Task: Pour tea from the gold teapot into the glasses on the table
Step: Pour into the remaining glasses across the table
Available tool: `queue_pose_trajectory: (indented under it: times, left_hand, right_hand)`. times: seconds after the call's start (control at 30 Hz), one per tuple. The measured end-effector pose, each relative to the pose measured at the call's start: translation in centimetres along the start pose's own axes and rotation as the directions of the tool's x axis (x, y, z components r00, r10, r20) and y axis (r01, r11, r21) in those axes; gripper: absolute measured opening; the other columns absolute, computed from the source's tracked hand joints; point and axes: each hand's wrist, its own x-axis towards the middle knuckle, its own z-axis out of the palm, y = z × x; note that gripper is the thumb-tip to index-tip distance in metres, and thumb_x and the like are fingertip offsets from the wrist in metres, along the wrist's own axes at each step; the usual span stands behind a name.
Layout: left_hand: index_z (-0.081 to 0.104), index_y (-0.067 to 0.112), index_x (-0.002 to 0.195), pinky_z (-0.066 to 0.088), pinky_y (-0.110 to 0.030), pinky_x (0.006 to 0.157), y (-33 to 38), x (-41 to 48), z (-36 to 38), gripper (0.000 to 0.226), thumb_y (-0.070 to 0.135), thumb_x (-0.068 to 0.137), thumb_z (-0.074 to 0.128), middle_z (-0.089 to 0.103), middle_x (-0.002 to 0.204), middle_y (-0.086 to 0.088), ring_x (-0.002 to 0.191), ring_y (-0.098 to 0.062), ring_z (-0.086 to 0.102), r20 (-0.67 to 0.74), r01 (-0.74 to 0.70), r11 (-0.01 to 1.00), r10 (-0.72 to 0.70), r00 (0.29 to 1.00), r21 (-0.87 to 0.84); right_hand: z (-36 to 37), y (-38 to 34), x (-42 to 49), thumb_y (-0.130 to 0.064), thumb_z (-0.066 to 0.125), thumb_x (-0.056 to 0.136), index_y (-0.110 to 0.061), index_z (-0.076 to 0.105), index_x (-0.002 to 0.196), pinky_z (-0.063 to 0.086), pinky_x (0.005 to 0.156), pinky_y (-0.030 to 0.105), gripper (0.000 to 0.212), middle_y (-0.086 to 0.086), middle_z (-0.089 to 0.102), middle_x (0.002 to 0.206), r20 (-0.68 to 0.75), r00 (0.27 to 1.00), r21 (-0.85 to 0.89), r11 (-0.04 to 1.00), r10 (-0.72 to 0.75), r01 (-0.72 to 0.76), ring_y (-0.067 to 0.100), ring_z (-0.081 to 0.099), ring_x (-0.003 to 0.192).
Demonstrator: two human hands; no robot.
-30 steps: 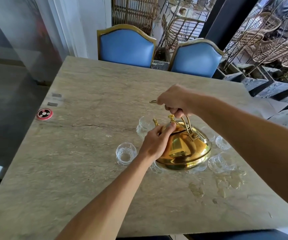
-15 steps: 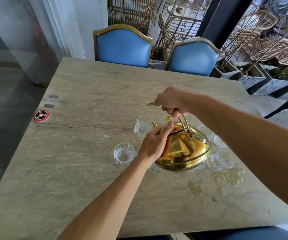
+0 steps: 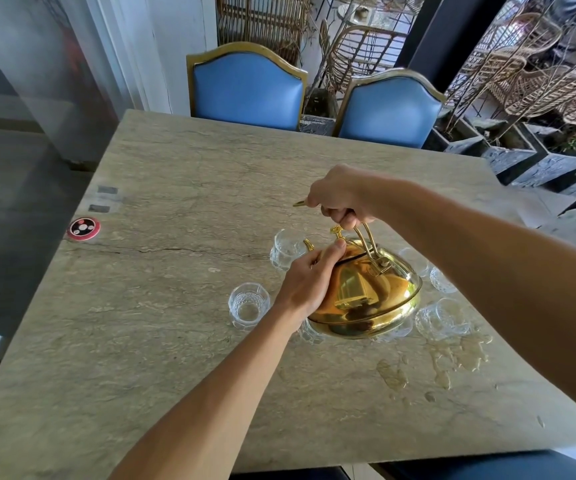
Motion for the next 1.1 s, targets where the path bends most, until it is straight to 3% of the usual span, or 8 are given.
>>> queue_pose_trajectory:
  times: [0.43, 0.77, 1.1]
  left_hand:
    - [0.083, 0.019, 0.109, 0.058, -0.049, 0.107, 0.0, -0.06, 0.47, 0.067, 0.076, 0.083, 0.057, 0.084, 0.107, -0.01, 0.107, -0.026, 0.079, 0.01, 0.013, 1.0, -0.012, 1.0, -0.006]
    - [0.079, 0.012, 0.113, 0.058, -0.048, 0.103, -0.02, -0.04, 0.3, 0.062, 0.068, 0.1, 0.055, 0.081, 0.112, -0.018, 0.109, -0.033, 0.077, 0.005, -0.011, 0.999, 0.011, 1.0, 0.03]
    - [0.081, 0.015, 0.112, 0.058, -0.047, 0.103, -0.05, 0.11, 0.11, 0.066, 0.073, 0.094, 0.055, 0.082, 0.11, -0.016, 0.108, -0.031, 0.078, 0.008, -0.02, 1.0, 0.02, 1.0, 0.021]
  right_hand:
    - [-0.21, 0.12, -0.33, -0.009, 0.049, 0.098, -0.008, 0.051, 0.077, 0.024, 0.036, 0.016, 0.021, 0.003, 0.039, 0.051, 0.004, 1.0, -0.013, 1.0, 0.008, -0.007, 0.01, 0.029, 0.035]
    - [-0.32, 0.14, -0.38, -0.009, 0.049, 0.098, -0.008, 0.049, 0.077, 0.023, 0.036, 0.017, 0.021, 0.004, 0.038, 0.054, 0.005, 1.0, -0.011, 1.0, 0.005, -0.005, 0.011, 0.029, 0.041]
    - [-0.32, -0.22, -0.38, -0.011, 0.05, 0.099, -0.008, 0.05, 0.077, 0.024, 0.037, 0.018, 0.022, 0.004, 0.039, 0.055, 0.012, 1.0, -0.022, 1.0, 0.0, 0.0, 0.012, 0.029, 0.043]
